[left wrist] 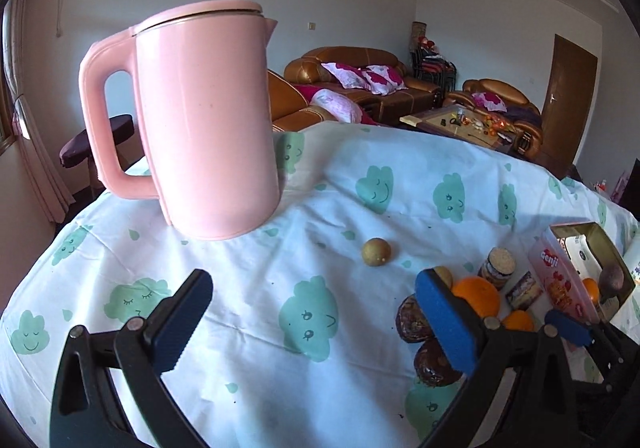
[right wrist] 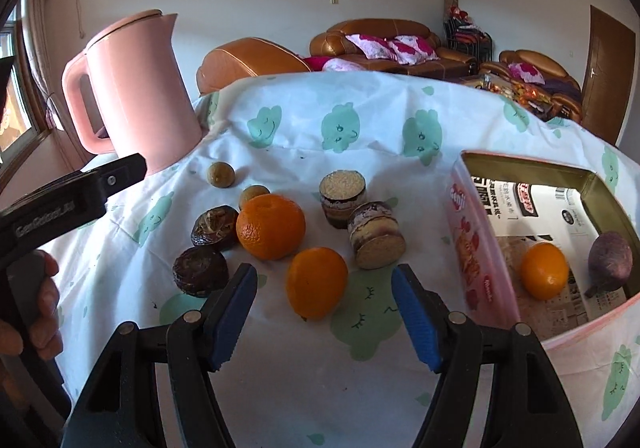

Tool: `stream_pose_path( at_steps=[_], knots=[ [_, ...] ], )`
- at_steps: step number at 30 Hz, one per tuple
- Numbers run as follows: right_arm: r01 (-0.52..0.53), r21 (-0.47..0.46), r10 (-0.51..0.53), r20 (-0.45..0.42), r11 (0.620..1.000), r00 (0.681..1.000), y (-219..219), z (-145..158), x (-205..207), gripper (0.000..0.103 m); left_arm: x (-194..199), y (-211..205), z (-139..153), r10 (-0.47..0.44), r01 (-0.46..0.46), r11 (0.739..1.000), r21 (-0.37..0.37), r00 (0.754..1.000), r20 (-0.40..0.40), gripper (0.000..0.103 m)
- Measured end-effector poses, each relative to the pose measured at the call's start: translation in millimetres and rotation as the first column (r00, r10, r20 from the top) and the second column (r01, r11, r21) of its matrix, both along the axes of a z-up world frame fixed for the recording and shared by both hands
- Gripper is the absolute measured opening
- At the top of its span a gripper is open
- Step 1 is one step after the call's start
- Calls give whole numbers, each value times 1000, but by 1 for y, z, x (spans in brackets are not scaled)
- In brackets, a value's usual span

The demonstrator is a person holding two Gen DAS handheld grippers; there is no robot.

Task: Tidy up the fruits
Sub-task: 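Grasp an orange with the right tool while the left tool grasps a dark brown fruit, then release orange into pink tin with right tool while left tool releases brown fruit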

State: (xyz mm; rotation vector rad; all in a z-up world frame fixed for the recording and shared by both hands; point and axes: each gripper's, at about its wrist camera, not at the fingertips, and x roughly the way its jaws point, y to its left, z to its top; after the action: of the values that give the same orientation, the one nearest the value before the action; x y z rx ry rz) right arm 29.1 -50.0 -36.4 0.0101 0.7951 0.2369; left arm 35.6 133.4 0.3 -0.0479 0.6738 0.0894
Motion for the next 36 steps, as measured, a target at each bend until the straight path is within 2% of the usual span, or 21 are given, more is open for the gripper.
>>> stream_pose_path(
  at_steps=[4,8,9,12,14,19,22,24,25,26,32,36],
  knots=[
    [-7,28,9,-84,1000,996,3,-11,15,50,0,-9,-2,-86,87,996,34,996,-40,103],
    [-22,41,26,-97,999,995,3,-13,15,43,0,-13,-4,-159,158,987,-20,984,-85,99],
    [-27,38,30,-98,999,995,3,-13,15,37,0,-15,-6,-179,176,984,-36,979,-99,97],
    [-22,53,27,-92,998,995,-4,-11,9,36,1,-23,-13,-239,231,971,-68,960,-145,89],
    [-8,62,12,-71,998,997,-12,-7,5,36,1,-31,-17,-280,271,959,-76,946,-161,80],
    [1,35,-3,59,999,998,-26,14,-15,36,-4,-54,-23,-374,366,927,-76,910,-179,78],
    [-5,22,3,120,1000,993,-30,24,-24,36,-2,-63,-31,-384,379,923,-65,900,-205,77],
    [-8,24,5,135,1000,991,-32,27,-27,36,1,-64,-38,-381,375,924,-73,895,-231,60],
    [-12,27,8,137,1000,991,-33,28,-27,36,3,-63,-42,-377,369,926,-79,892,-249,46],
    [-14,30,10,136,999,991,-34,28,-27,36,4,-62,-45,-374,364,927,-89,890,-261,42],
    [-22,39,17,133,999,991,-35,29,-26,36,2,-62,-44,-373,363,928,-82,901,-223,41],
    [-11,56,1,178,998,984,-44,41,-30,36,-8,-61,-29,-402,394,915,-85,908,-117,41]
  ],
)
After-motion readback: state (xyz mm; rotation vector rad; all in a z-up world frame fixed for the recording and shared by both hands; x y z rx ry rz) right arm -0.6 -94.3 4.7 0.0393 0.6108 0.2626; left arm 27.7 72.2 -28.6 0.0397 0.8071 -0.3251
